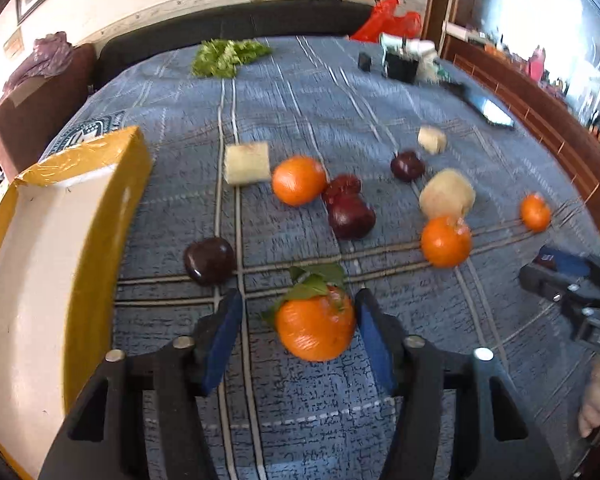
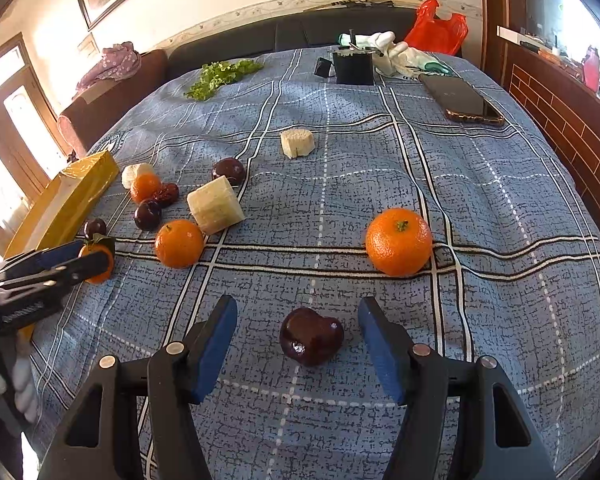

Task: Organize fruits
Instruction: 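Grasp a leafy mandarin with the left tool while the right grasps a dark plum, then carry both fruits over the tray and open both tools to drop them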

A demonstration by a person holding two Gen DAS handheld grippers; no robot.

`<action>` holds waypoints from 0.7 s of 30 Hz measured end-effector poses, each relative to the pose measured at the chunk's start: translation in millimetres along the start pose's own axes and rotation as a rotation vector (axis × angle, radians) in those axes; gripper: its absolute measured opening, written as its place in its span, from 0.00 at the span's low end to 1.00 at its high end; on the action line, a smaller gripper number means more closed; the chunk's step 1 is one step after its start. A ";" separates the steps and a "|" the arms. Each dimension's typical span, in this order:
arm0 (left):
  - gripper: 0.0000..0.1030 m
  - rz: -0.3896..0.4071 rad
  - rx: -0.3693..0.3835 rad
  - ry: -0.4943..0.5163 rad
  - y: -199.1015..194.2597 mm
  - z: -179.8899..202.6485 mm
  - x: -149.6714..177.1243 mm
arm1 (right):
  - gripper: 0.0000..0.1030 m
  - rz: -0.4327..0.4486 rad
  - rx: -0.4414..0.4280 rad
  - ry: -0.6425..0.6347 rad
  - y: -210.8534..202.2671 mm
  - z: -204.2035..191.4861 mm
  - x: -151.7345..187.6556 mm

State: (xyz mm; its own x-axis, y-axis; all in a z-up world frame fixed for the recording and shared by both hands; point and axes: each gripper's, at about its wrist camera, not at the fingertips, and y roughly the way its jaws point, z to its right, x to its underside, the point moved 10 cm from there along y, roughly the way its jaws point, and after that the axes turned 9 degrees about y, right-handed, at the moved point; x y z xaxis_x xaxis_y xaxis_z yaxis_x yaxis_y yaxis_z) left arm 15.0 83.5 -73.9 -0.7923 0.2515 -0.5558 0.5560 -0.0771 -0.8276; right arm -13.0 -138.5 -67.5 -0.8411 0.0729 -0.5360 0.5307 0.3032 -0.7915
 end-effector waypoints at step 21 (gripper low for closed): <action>0.34 0.209 -0.127 -0.301 -145.4 -126.2 40.9 | 0.30 0.037 -0.279 -0.138 -60.6 -139.2 -7.9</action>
State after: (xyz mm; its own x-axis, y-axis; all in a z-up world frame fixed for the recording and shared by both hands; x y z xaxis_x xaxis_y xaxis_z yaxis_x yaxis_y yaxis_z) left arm -66.6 226.7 33.7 -0.6860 -0.0533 -0.7256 0.7253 0.0281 -0.6878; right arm -53.1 -25.3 25.6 -0.7894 -0.0346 -0.6129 0.4957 0.5529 -0.6697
